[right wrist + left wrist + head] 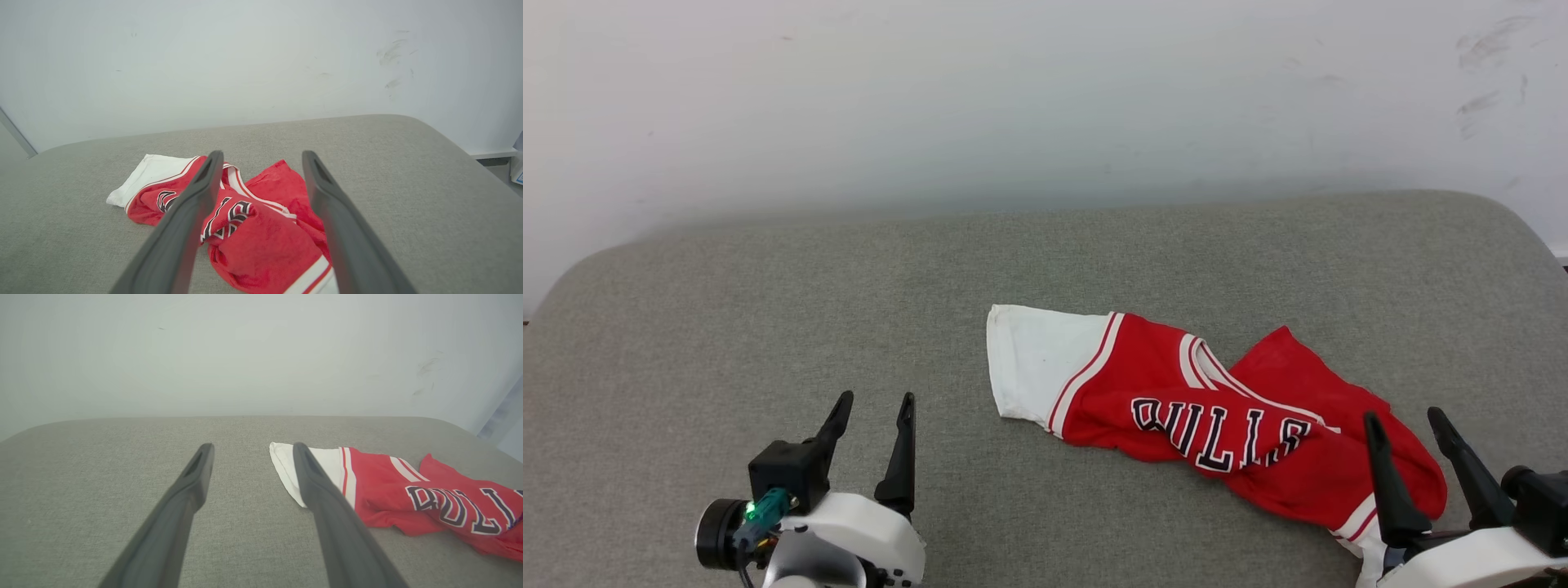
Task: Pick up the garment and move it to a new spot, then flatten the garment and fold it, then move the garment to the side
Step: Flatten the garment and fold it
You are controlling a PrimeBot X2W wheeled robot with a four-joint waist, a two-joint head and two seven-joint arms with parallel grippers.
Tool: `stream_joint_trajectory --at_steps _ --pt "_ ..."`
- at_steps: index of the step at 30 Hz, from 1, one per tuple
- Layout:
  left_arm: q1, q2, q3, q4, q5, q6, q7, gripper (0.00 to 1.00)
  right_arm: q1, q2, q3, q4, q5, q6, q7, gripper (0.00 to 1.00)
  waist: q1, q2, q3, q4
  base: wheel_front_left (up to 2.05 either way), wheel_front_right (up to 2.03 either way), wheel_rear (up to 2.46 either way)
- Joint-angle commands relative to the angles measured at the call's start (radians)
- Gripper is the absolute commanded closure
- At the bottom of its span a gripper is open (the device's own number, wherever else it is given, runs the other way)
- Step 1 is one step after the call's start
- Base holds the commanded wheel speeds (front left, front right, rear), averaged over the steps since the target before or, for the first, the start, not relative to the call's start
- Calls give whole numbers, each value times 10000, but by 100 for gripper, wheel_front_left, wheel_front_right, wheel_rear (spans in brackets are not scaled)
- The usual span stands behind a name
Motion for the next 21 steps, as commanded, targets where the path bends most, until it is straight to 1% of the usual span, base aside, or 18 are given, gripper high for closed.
stream_joint_trajectory --at_steps 1,5,10,17,19,20,21 --pt "-256 21 -53 46 -40 -73 163 0 97 44 55 -74 76 -7 -85 0 0 0 19 -26 0 0 0" --pt "-1027 -134 -315 358 -306 -374 1097 0 -1 64 214 -77 154 -7 -23 0 0 0 176 -187 0 0 0" --pt "-2843 -321 -670 1099 -607 -890 2648 0 -404 33 396 -183 139 -7 -17 0 0 0 881 -543 0 0 0" --pt "-5542 -348 -1074 3060 -819 -1541 4920 0 -907 60 480 -35 217 -7 -73 0 0 0 1858 -1161 0 0 0" --pt "-6178 -290 -1114 3708 -898 -1681 5533 0 -1084 64 496 6 231 -7 -189 0 0 0 2103 -1324 0 0 0" --pt "-6178 -290 -1114 3708 -898 -1681 5533 0 -1084 64 496 6 231 -7 -189 0 0 0 2103 -1324 0 0 0" --pt "-6484 -223 -1123 4020 -916 -1724 5833 0 -1134 66 500 59 246 -7 -183 0 0 0 2218 -1418 0 0 0"
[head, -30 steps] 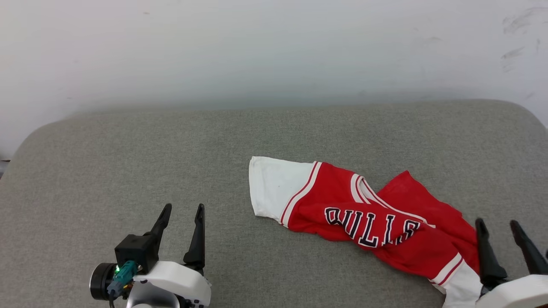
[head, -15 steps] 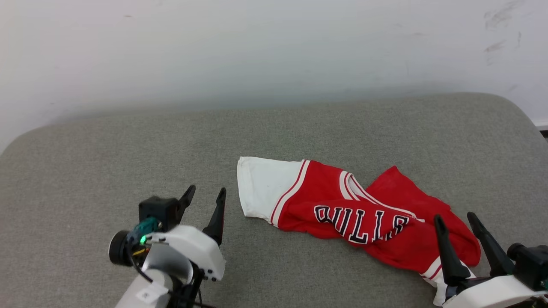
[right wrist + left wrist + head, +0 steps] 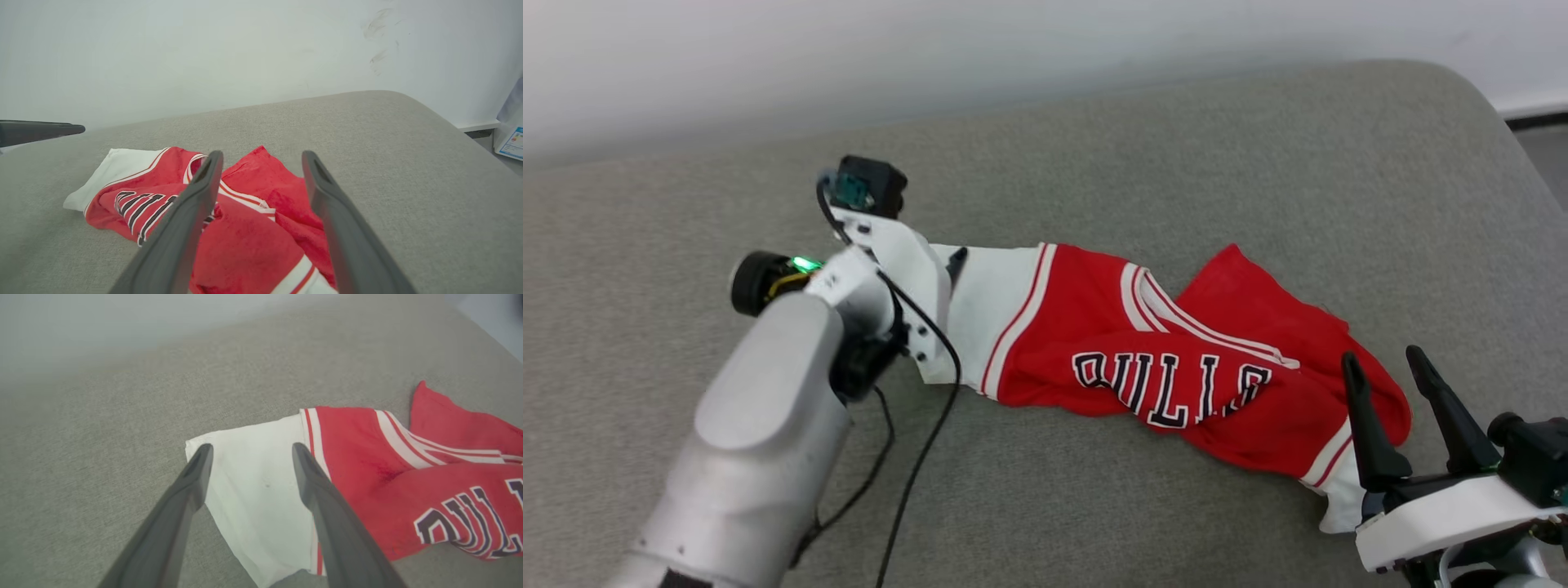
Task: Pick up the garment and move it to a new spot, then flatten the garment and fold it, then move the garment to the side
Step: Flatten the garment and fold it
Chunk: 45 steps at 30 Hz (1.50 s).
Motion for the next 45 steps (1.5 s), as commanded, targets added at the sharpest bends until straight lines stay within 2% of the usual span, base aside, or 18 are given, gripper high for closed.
stream_joint_trajectory --at_steps 1,10,17,18,19,20,23,27,34,40,45 --pt "-128 85 7 74 -41 -17 74 0 -129 29 20 20 30 -7 -58 0 -1 0 338 -320 0 0 0" --pt "-1593 594 -73 2373 -345 -347 2232 0 -514 83 264 535 264 -7 -505 0 -1 0 1112 -881 0 0 0" --pt "-1425 493 -296 3706 -737 -567 3485 0 -793 112 415 1006 446 -7 -772 0 -1 0 1382 -1180 0 0 0" --pt "-1338 415 -303 3865 -834 -614 3656 38 -809 115 424 1057 474 -7 -802 0 -1 0 1395 -1209 0 0 0" --pt "-1278 337 -313 3969 -906 -650 3713 85 -815 119 416 1100 493 -7 -831 0 -1 0 1411 -1234 0 0 0" --pt "-1225 296 -347 4064 -949 -673 3778 100 -823 121 409 1145 525 -7 -838 0 -1 0 1426 -1260 0 0 0" --pt "-1295 331 -410 4010 -933 -734 3205 100 -859 129 370 1227 560 -7 -865 0 -1 0 1478 -1278 0 0 0" --pt "-1698 577 -340 3727 -695 -696 1929 100 -832 130 171 1275 540 -7 -857 0 -1 0 1448 -1129 0 0 0" --pt "-1571 996 109 3226 -641 -203 -96 100 -705 126 -312 1171 422 -7 -700 0 -1 0 1025 -572 0 0 0" --pt "-375 1335 741 2547 -1082 184 -1232 100 -503 112 -767 903 257 -5 -438 0 -1 0 529 32 0 0 0" --pt "1299 1446 1182 1592 -1479 628 -1843 100 -245 118 -1076 673 109 -7 -120 0 -1 0 109 589 0 0 0"
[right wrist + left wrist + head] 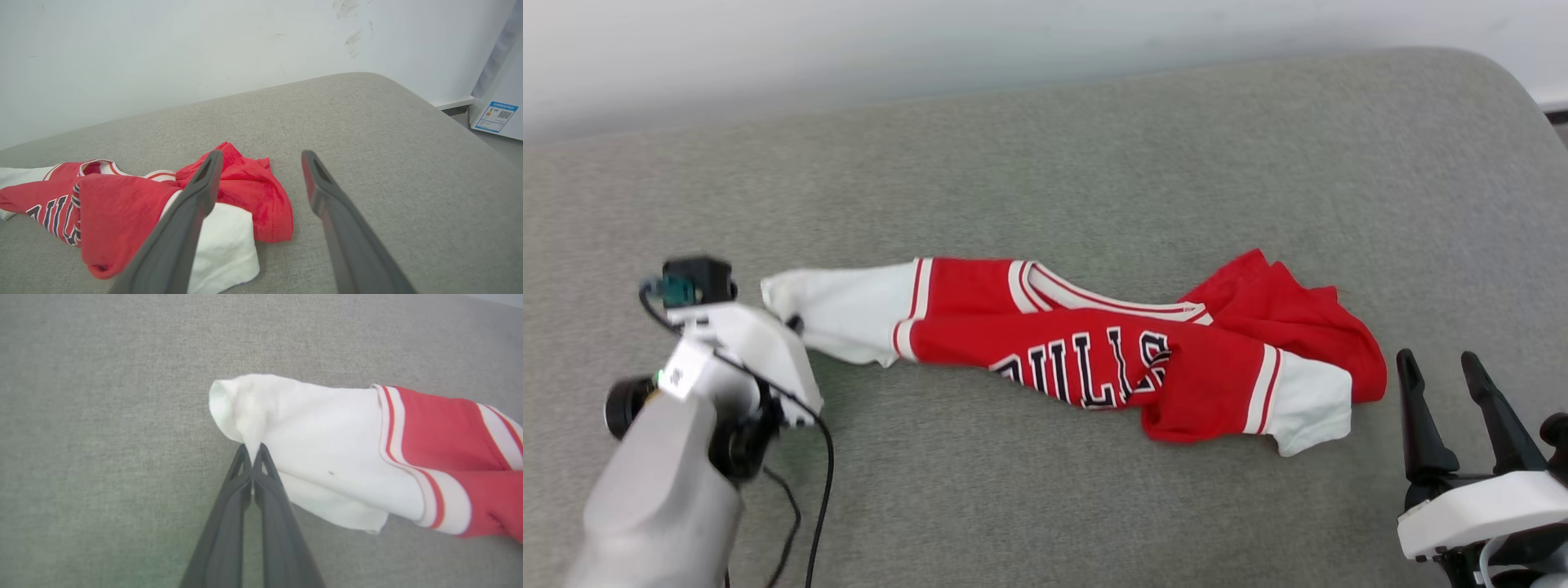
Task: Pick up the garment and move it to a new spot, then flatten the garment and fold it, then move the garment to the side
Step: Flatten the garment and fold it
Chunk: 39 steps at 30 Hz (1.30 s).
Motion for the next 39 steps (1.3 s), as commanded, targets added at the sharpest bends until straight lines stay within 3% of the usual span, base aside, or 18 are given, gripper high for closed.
stream_joint_trajectory --at_steps 1,11,17,18,19,20,21,32,39 --pt "771 51 165 -361 -172 199 -176 100 141 13 -84 -83 -92 -7 104 0 -1 0 -381 454 0 0 0" --pt "4603 -257 649 -2877 -947 1069 -684 100 754 25 -335 -197 -193 -7 702 0 -1 0 -1208 1202 0 0 0" --pt "5859 -510 490 -4119 -881 1392 -1030 100 1105 33 -398 -229 -175 -7 1038 0 -1 0 -1560 1341 0 0 0" --pt "5970 -503 494 -4286 -820 1447 -1158 96 1148 33 -400 -231 -175 -7 1082 0 -1 0 -1625 1343 0 0 0" --pt "6071 -537 513 -4421 -808 1461 -1295 61 1198 36 -387 -236 -172 -7 1127 0 -1 0 -1697 1338 0 0 0" --pt "6184 -550 517 -4535 -763 1499 -1413 17 1255 37 -380 -242 -164 -7 1179 0 -1 0 -1762 1337 0 0 0" --pt "6262 -520 512 -4641 -671 1524 -1572 0 1303 37 -377 -241 -162 -7 1238 0 -1 0 -1828 1331 0 0 0" --pt "6579 -255 425 -6015 695 1682 -4029 0 1747 43 -416 -394 -76 -7 2070 0 -1 0 -2330 1206 0 0 0" --pt "6674 -346 242 -6580 1142 1777 -4643 0 2051 -174 -544 -187 -72 -7 3206 0 -1 0 -2391 1216 0 0 0"
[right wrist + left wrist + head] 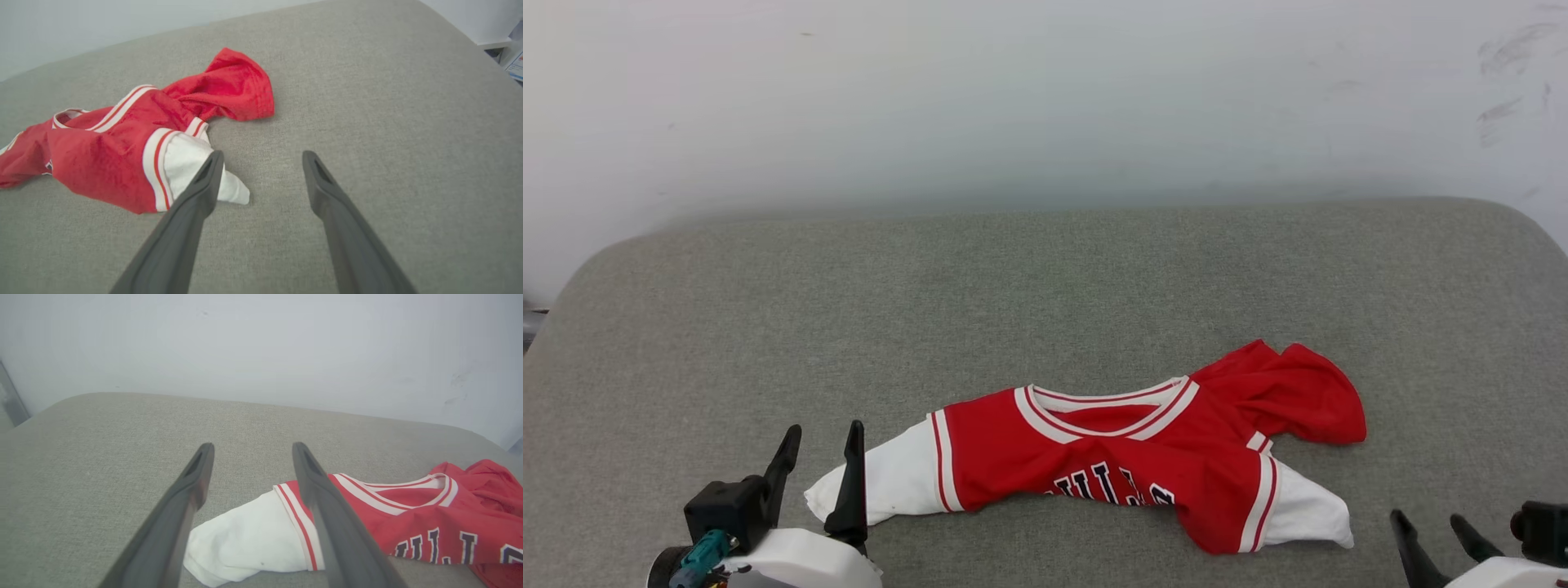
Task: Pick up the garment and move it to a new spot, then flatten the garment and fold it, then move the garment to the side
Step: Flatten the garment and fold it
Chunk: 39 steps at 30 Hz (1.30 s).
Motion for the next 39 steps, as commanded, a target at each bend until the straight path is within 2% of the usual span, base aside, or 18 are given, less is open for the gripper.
stream_joint_trajectory --at_steps 1,2,7,12,20,29,30,31,32,36,39 --pt "98 -28 -45 -123 102 45 -82 0 194 -160 -45 94 9 -7 335 0 1 0 -6 34 0 0 0" --pt "130 -47 -110 -279 201 99 -94 0 209 -321 -28 227 104 -7 945 0 1 0 -15 96 0 0 0" --pt "30 -64 -328 -647 404 165 -55 0 10 -770 365 504 383 -7 2064 0 1 0 92 337 0 0 0" --pt "-178 -95 -448 -832 484 186 21 0 -636 -1215 983 836 596 -7 2614 0 1 0 350 521 0 0 0" --pt "-606 -225 -596 -882 563 170 -49 0 -1991 -2060 2228 2092 985 -7 3409 0 1 0 1023 884 0 0 0" --pt "-966 -343 -581 -610 360 62 -33 0 -2482 -2114 2631 4100 1343 -10 4346 0 1 0 1519 1112 0 0 0" --pt "-987 -337 -573 -571 325 46 -5 0 -2501 -2075 2658 4273 1401 -13 4436 50 1 0 1541 1115 0 0 0" --pt "-1021 -328 -564 -545 314 37 -2 0 -2530 -2036 2684 4414 1448 -12 4512 79 1 0 1555 1114 0 0 0" --pt "-1045 -313 -565 -501 297 29 55 0 -2558 -2011 2717 4546 1501 -12 4588 100 1 0 1554 1109 0 0 0" --pt "-1000 -220 -523 -345 100 -12 325 0 -2754 -2014 2757 4462 1643 -5 4363 100 1 0 1462 1034 0 0 0" --pt "-992 -52 -465 -235 -202 -65 946 0 -2887 -2072 2527 3977 1679 -7 4007 100 1 0 1353 972 0 0 0"
